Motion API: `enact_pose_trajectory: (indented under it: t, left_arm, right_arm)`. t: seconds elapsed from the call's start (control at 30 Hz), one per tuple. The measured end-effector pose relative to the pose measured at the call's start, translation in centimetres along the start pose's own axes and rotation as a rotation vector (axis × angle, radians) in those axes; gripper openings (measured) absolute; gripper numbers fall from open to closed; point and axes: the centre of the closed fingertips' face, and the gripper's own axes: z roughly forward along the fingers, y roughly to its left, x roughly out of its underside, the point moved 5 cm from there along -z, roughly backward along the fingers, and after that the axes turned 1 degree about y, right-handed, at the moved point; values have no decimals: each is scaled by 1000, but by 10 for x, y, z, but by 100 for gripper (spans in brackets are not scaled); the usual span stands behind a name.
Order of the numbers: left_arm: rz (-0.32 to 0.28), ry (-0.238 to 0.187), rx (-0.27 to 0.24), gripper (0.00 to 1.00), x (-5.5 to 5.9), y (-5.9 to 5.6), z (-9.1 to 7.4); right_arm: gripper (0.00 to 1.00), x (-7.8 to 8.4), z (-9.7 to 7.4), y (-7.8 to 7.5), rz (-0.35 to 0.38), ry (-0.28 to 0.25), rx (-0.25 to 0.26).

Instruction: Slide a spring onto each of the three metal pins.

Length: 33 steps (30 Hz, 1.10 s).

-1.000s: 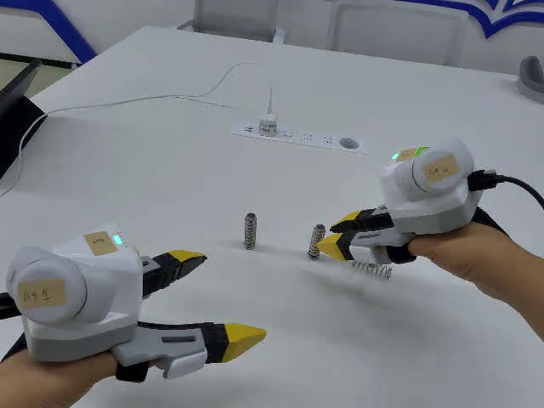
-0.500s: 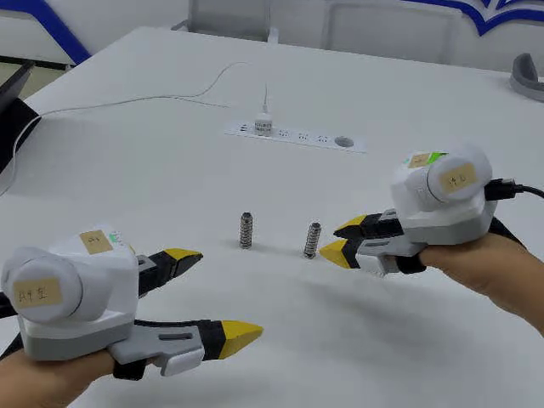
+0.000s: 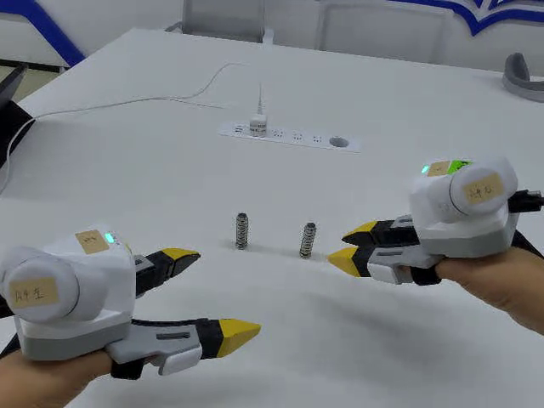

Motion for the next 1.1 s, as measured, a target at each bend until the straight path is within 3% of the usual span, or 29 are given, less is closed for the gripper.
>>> enact_pose_trajectory:
  t: [0.53,1.1]
  left_arm:
    - [7,1,5,73,-2,-2,0]
    - [16,3,11,73,-4,-6,0]
  right_arm:
    - [22,17,-16,-1,38,2,31]
    - [22,35,-27,-17,72,18,77]
